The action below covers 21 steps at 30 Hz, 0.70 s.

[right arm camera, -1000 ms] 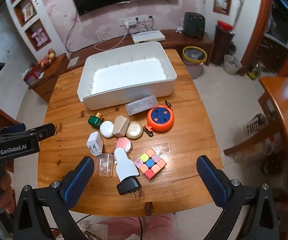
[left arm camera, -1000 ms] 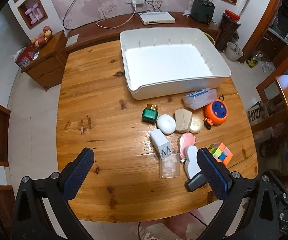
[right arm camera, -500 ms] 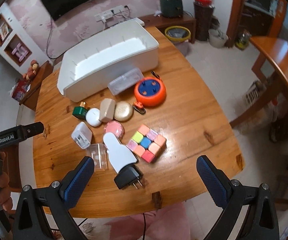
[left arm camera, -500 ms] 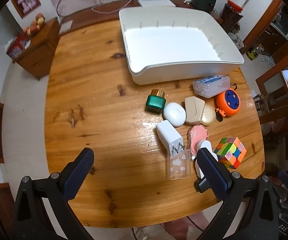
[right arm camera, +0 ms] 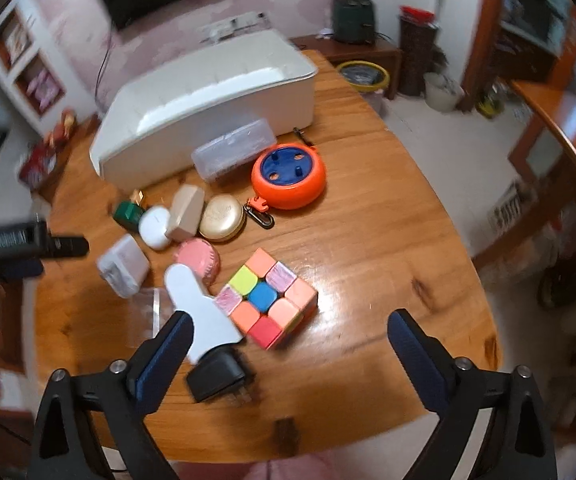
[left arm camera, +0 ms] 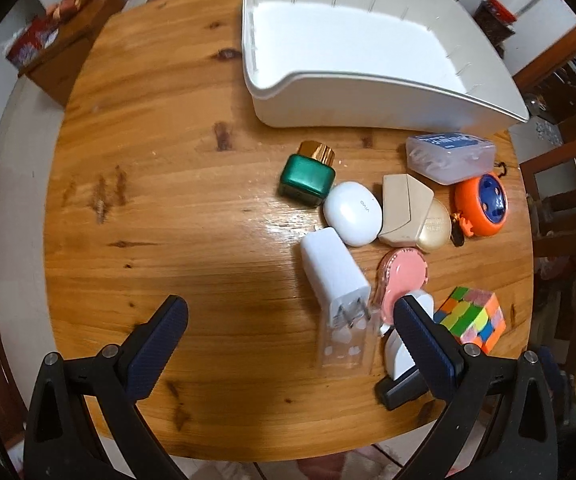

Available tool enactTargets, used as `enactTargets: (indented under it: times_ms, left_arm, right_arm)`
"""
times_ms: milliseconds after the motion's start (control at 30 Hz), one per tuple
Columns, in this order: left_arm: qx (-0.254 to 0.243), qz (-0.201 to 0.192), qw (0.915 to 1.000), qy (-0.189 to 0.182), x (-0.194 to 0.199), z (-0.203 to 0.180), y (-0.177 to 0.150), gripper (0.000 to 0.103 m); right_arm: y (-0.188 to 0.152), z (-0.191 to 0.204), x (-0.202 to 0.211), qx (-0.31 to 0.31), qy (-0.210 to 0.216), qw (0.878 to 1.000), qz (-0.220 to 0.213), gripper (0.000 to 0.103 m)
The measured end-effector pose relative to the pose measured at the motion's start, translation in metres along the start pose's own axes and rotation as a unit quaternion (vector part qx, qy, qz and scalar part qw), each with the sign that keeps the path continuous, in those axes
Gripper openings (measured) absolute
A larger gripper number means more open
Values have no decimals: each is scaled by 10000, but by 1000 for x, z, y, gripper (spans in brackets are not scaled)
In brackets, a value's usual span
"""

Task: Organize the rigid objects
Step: 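Reach the right tool to the Rubik's cube while the left tool reaches the white charger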

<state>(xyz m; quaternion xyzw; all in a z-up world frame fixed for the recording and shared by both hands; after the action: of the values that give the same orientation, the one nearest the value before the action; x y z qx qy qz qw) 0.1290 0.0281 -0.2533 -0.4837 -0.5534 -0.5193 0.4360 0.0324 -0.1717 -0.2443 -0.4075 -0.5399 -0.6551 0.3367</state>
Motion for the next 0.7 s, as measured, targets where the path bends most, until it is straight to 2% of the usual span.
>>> enactTargets:
  times_ms: [67,233,367,533,667,700]
  left_arm:
    - [185,135,9997,-28,-7,1,6,102]
    - [595,468,9971,91,-24,3,20,102]
    - [500,861,9946,292,-43,-4,21,101]
    - [333,1177,9914,465,-62,-11,17,97]
    - [336,1461,9875,495,-76,-11,11,84]
    - [374,1535,9864,460,-79,-9,10,75]
  right_arm:
    - [2,7,-14,350,5,9993,99,90]
    - [2,18,-42,1074,15,9938,281,88]
    - [2,22,-55,1412,175,9890,411,79]
    - [-1,24,-64,1748,280,9830,489,76]
    - [-5,28,-72,2060,380,9759,617,68]
    - [-4,27,-73,2141,361,9741,636,68]
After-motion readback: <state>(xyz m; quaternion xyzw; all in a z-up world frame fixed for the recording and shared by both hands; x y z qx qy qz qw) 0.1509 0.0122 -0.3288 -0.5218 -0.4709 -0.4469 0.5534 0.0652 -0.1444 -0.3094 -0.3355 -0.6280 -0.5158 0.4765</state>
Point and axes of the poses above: each gripper's, at about its wrist camera, not at the fingertips, and x roughly against the way its jaws point, z to its left, y to its top, the point moved 3 cm from there along -x, roughly the way its jaws point, and after that the axes turned 3 degrees about -z, right-handed, at the moved point
